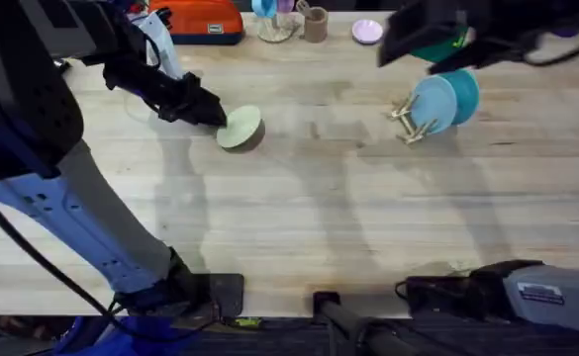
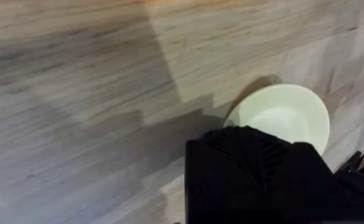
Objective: Pick up the plates from the table one by one and place each into a slot on the dish rack.
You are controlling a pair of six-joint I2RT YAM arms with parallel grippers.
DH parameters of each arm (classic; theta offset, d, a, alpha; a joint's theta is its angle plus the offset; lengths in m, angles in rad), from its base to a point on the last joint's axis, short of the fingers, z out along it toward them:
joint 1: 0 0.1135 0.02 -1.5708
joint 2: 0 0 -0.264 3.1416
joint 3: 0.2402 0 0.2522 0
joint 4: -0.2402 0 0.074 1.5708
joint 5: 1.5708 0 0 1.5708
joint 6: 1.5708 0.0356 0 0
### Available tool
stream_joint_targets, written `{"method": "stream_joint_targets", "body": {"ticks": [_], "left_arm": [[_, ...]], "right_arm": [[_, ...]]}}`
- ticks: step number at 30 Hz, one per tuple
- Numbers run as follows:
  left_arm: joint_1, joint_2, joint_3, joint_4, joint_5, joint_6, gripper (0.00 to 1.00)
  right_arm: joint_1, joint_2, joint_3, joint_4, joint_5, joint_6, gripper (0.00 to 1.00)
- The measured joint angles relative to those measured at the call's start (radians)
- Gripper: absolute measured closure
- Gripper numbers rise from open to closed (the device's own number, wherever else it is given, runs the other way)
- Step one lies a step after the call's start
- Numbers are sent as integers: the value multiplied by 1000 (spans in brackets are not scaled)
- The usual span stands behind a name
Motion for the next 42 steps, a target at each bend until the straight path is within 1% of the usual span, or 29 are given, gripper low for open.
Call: {"method": "stream_joint_targets", "body": {"ticks": [6,16,21,30,31,32,42], "left_arm": [[0,0,0,0,0,0,961],[0,0,0,0,0,0,961],[0,0,0,0,0,0,961],[0,0,0,0,0,0,961],[0,0,0,0,0,0,961],[0,0,0,0,0,0,961],[0,0,0,0,0,0,961]], "right_arm": [[108,114,0,75,-10,82,9],[207,301,0,247,-10,179,8],[260,375,0,307,-10,240,8],[354,465,0,401,-11,403,8],[363,475,0,410,-12,425,8],[383,497,0,439,-13,480,7],[420,530,0,570,-13,670,7]]}}
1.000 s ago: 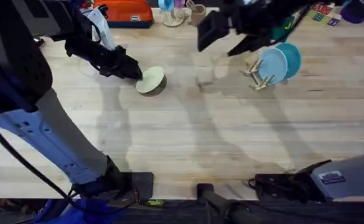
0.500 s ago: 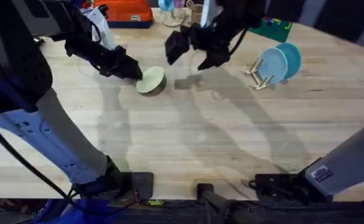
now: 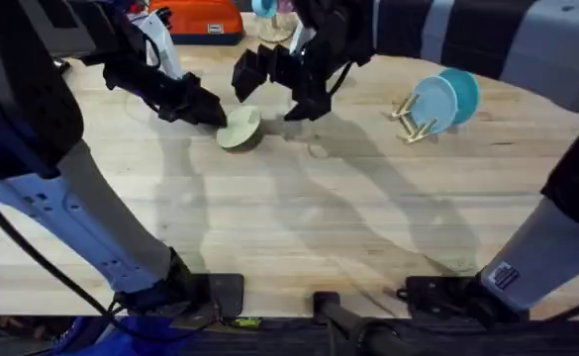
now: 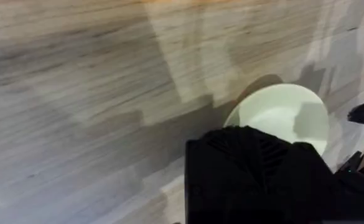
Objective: Pick up the plates from the table one by one and place each into a slot on the dish rack.
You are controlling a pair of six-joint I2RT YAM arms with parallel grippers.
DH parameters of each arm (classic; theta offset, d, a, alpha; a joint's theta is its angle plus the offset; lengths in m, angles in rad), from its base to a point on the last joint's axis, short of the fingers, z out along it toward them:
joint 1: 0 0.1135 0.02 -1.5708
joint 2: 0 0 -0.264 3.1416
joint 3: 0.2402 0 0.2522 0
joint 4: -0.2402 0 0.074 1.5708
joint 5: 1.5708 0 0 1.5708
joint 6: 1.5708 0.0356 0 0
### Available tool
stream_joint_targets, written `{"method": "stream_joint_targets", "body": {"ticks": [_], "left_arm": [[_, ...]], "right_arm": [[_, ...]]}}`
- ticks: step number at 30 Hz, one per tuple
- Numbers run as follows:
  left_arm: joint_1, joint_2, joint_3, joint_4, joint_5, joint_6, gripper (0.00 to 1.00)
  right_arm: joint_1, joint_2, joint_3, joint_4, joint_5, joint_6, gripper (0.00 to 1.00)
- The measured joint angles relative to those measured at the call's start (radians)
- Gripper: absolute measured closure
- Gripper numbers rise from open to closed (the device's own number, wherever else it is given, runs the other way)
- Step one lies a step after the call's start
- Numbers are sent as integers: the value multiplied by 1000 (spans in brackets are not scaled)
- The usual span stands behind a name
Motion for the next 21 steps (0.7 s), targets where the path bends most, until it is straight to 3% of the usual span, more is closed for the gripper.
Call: {"method": "stream_joint_targets", "body": {"ticks": [21], "left_arm": [[0,0,0,0,0,0,961]], "right_arm": [[54,123,1,115,0,186,8]]}}
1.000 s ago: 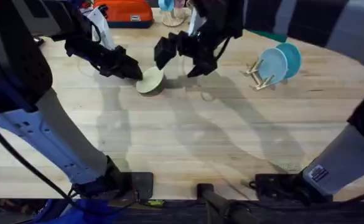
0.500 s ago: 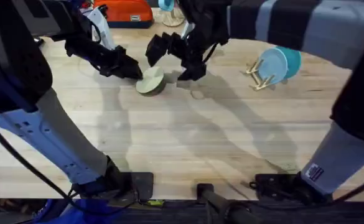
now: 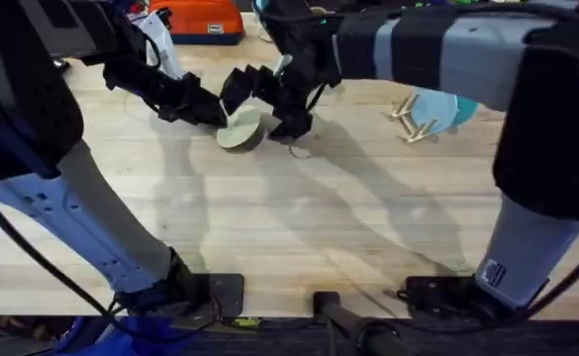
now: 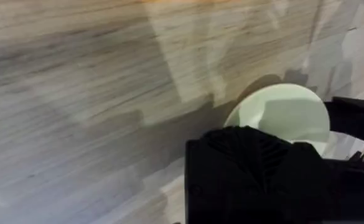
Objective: Pick up the plates from the table one by one and place each into a slot on the dish rack.
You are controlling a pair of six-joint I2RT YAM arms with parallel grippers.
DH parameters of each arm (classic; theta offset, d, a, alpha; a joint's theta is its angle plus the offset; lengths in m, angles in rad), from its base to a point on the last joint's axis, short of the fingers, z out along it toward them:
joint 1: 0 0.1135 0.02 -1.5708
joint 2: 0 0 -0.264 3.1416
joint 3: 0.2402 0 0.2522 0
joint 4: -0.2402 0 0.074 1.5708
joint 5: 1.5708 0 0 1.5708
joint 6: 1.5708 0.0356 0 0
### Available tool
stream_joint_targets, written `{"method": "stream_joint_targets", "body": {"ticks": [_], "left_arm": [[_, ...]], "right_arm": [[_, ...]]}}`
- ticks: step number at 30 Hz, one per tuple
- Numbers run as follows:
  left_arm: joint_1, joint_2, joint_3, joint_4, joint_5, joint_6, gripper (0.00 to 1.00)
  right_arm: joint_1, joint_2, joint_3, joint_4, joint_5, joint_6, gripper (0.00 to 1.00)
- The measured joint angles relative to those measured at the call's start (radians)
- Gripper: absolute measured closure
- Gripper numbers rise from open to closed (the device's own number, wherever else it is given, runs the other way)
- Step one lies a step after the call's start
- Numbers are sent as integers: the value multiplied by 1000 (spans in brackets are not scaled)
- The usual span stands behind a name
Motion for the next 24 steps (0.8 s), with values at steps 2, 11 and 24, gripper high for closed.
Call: {"method": "stream_joint_targets", "body": {"ticks": [2,11,24], "left_arm": [[0,0,0,0,0,0,961],[0,0,0,0,0,0,961],[0,0,0,0,0,0,961]], "right_arm": [[2,12,0,0,0,5,8],[2,15,0,3,0,15,83],[2,15,0,5,0,21,726]]}}
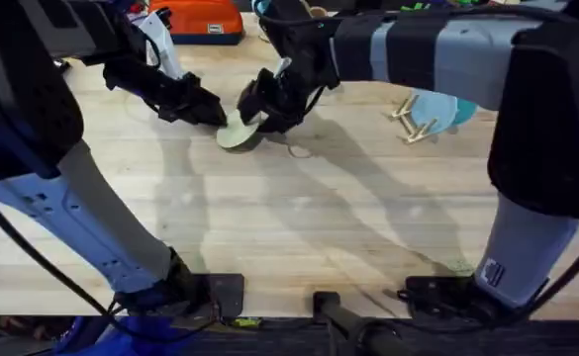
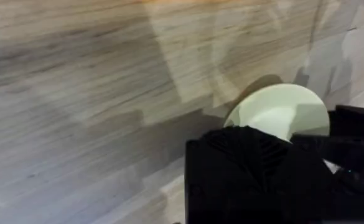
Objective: Pick up the plates from the table one by one and place each into a slot on the dish rack.
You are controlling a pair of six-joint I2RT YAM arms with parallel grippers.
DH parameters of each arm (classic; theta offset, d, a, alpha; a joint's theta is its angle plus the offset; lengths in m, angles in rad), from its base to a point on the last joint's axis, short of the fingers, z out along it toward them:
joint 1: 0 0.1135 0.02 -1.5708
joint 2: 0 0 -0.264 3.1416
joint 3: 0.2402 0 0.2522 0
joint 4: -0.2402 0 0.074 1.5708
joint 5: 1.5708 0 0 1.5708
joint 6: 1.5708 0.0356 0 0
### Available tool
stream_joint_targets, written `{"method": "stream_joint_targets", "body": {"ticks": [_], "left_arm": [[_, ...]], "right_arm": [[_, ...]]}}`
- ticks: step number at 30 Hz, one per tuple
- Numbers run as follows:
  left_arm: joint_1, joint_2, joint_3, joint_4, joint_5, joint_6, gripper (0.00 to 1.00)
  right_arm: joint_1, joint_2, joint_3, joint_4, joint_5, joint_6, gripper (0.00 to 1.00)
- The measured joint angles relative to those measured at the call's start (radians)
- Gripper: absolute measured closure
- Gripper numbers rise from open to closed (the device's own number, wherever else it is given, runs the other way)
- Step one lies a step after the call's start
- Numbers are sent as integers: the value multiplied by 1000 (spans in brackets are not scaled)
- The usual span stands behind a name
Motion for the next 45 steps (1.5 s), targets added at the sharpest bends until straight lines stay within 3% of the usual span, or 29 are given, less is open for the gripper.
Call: {"method": "stream_joint_targets", "body": {"ticks": [2,4,13,19,24,35,45], "left_arm": [[0,0,0,0,0,0,961],[0,0,0,0,1,0,961],[0,0,4,-12,0,0,961],[2,-6,7,-25,-2,20,961],[0,-47,-8,-65,-62,40,961],[-4,-322,-19,-186,-99,73,961],[-4,-554,-19,-268,-109,76,961]], "right_arm": [[0,0,0,2,-8,3,926],[-2,-4,6,4,-18,5,963],[-3,-4,8,4,-50,-2,974],[-9,-4,8,29,-117,-92,974],[-5,-4,8,33,-152,-184,974],[-9,-10,8,-43,-171,-375,973],[-49,-173,8,-277,22,-591,972]]}}
